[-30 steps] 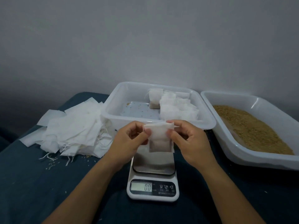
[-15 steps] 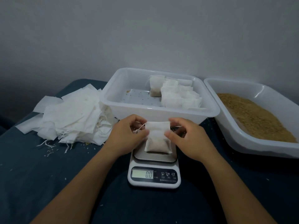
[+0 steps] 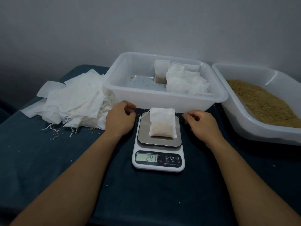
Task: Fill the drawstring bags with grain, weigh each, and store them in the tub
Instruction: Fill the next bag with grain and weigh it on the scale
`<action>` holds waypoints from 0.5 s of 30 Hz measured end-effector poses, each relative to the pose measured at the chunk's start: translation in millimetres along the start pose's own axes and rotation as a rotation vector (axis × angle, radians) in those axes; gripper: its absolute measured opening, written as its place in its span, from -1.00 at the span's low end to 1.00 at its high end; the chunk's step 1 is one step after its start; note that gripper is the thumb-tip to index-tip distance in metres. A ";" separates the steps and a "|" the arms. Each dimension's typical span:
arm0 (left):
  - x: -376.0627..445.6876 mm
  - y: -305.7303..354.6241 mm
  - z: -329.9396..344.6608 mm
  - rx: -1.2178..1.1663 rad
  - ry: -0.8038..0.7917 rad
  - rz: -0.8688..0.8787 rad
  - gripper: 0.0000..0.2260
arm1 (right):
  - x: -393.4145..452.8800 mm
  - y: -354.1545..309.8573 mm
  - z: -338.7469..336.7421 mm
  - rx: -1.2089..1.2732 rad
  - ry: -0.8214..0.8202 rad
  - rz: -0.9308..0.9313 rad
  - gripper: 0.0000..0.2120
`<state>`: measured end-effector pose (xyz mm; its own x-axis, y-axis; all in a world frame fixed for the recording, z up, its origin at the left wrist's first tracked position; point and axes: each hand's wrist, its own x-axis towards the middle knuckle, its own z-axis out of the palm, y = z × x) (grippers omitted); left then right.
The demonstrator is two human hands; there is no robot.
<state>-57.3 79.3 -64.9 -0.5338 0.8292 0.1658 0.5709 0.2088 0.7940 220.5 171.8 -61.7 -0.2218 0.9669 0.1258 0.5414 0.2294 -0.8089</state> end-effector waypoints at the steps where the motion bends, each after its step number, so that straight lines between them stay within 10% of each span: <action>1: 0.8 -0.4 -0.1 -0.002 -0.007 -0.003 -0.83 | 0.2 0.6 0.6 -0.003 -0.003 -0.003 -0.90; 15: 2.1 -2.2 0.6 0.014 -0.036 0.010 -0.83 | -6.3 -12.0 2.0 0.024 0.012 -0.045 -0.77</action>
<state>-59.3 80.9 -66.6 -0.5053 0.8495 0.1519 0.5850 0.2078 0.7840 213.8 162.7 -53.9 -0.2363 0.9568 0.1693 0.5114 0.2706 -0.8156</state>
